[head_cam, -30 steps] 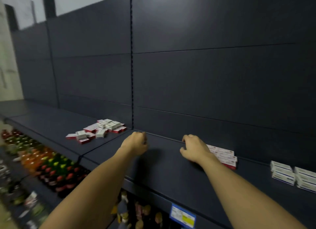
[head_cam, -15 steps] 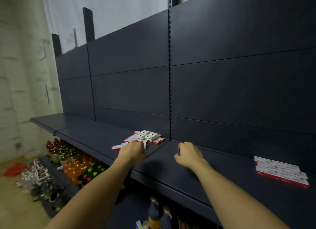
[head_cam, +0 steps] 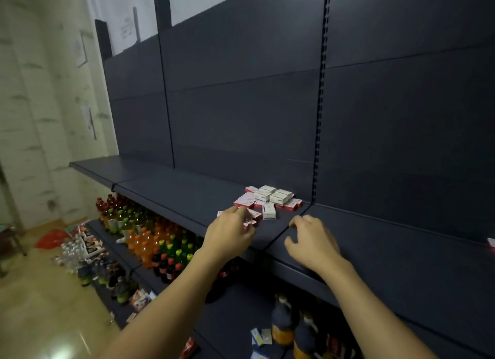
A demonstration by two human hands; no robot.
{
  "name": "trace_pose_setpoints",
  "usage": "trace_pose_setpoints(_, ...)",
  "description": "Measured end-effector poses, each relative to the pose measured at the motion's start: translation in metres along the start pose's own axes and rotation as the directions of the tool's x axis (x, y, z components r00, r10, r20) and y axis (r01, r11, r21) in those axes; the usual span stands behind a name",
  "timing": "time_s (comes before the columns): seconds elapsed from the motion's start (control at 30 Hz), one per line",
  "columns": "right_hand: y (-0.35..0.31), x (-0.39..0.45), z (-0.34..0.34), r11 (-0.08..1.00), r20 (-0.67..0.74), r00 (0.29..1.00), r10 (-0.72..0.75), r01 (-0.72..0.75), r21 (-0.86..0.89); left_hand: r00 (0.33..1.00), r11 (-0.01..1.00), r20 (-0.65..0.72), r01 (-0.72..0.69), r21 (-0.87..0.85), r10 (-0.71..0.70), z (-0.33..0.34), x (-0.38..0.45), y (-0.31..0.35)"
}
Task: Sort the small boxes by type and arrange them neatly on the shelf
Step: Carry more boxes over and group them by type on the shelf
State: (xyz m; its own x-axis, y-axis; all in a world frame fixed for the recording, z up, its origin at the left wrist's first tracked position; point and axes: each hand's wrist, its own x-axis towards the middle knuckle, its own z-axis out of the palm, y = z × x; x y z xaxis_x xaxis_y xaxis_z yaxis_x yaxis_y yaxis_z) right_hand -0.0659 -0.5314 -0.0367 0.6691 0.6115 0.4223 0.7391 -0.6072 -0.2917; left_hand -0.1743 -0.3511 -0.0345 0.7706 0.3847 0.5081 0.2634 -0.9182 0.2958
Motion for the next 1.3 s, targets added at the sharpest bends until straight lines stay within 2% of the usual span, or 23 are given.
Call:
trace_pose_setpoints(0.3, -0.022, 0.068, 0.028, 1.000, -0.094, 0.995, 0.022, -0.022, 0.000, 0.989, 0.989, -0.018, -0.145, -0.003, 0.145, 0.023, 0.053, -0.035)
trace_pose_setpoints(0.57, -0.017, 0.135, 0.045, 0.992, -0.078, 0.992, 0.101, -0.106, -0.064, 0.976, 0.973, -0.014, -0.218, -0.069, 0.218, 0.042, 0.134, -0.065)
trace_pose_setpoints(0.83, -0.040, 0.187, 0.052, 0.990, -0.052, 0.993, 0.109, -0.113, -0.083, 0.965, 0.957, 0.042, -0.250, -0.145, 0.259, 0.052, 0.193, -0.106)
trace_pose_setpoints(1.1, -0.055, 0.214, 0.073, 0.973, -0.029, 0.984, 0.177, -0.179, -0.147, 0.914, 0.906, 0.089, -0.373, -0.201, 0.396, 0.065, 0.237, -0.145)
trace_pose_setpoints(1.23, -0.060, 0.240, 0.079, 0.976, 0.068, 0.978, 0.198, -0.191, -0.102, 0.868, 0.858, 0.099, -0.455, -0.238, 0.487, 0.075, 0.264, -0.158)
trace_pose_setpoints(1.3, -0.060, 0.252, 0.083, 0.981, 0.065, 0.979, 0.191, -0.187, -0.059, 0.837, 0.824, 0.094, -0.501, -0.266, 0.539, 0.083, 0.278, -0.163)
